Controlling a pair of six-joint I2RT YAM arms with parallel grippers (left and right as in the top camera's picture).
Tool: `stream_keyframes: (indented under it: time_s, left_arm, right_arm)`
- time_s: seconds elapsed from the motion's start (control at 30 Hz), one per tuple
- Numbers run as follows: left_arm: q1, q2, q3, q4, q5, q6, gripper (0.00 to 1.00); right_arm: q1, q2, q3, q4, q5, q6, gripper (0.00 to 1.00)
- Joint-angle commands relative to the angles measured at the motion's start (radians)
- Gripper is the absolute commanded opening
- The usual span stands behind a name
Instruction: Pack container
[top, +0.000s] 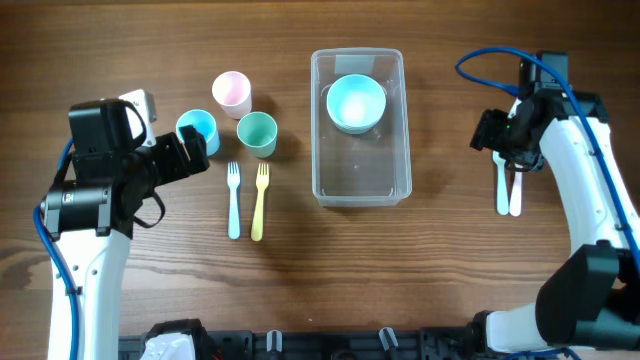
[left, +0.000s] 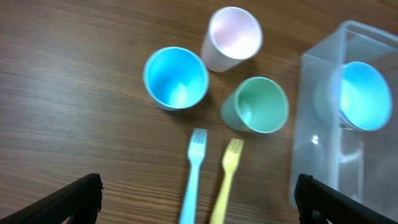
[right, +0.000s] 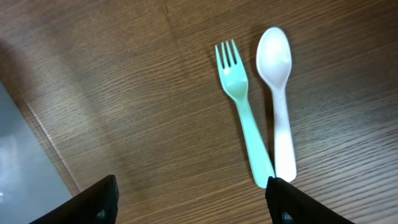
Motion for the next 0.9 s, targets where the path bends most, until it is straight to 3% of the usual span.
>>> stream_keyframes:
  time_s: [0.0,0.13,0.2,0.37,0.47,0.63,0.7,0.87]
  left_arm:
    - [0.006,-0.001,0.015,0.012,0.074,-0.009,1.00]
    - [0.006,0.007,0.037,0.024,0.041,-0.080,0.99]
    - [0.006,0.068,0.128,-0.009,0.041,-0.107,0.92]
    - [-0.071,0.417,0.523,-0.167,-0.046,-0.075,0.97]
    - [-0.153,0.578,0.652,-0.192,-0.100,-0.043,0.99]
    - [-0.248,0.773,0.662,-0.151,-0.113,0.004,0.98]
    - [-0.272,0.829,0.662,-0.169,-0.087,-0.001,0.84]
    - [-0.393,0.877,0.661,-0.197,-0.082,-0.017,0.82]
  right_arm:
    - [-0.002,0.012,-0.004,0.003,-0.039,0.011,0.80]
    - [-0.002,0.012,-0.004,0.002,-0.065,0.010,0.84]
    - [-0.002,0.012,-0.004,-0.002,-0.098,0.003,0.87]
    - [-0.002,0.012,-0.004,-0.018,-0.103,0.003,0.88]
    - [-0.002,0.012,-0.004,-0.029,-0.103,0.001,0.88]
    - [-0.002,0.012,-0.004,-0.041,-0.103,0.001,0.88]
    - [-0.002,0.012,-0.004,-0.044,-0.103,0.001,0.88]
    - [-0.002,0.012,-0.004,-0.045,-0.103,0.001,0.88]
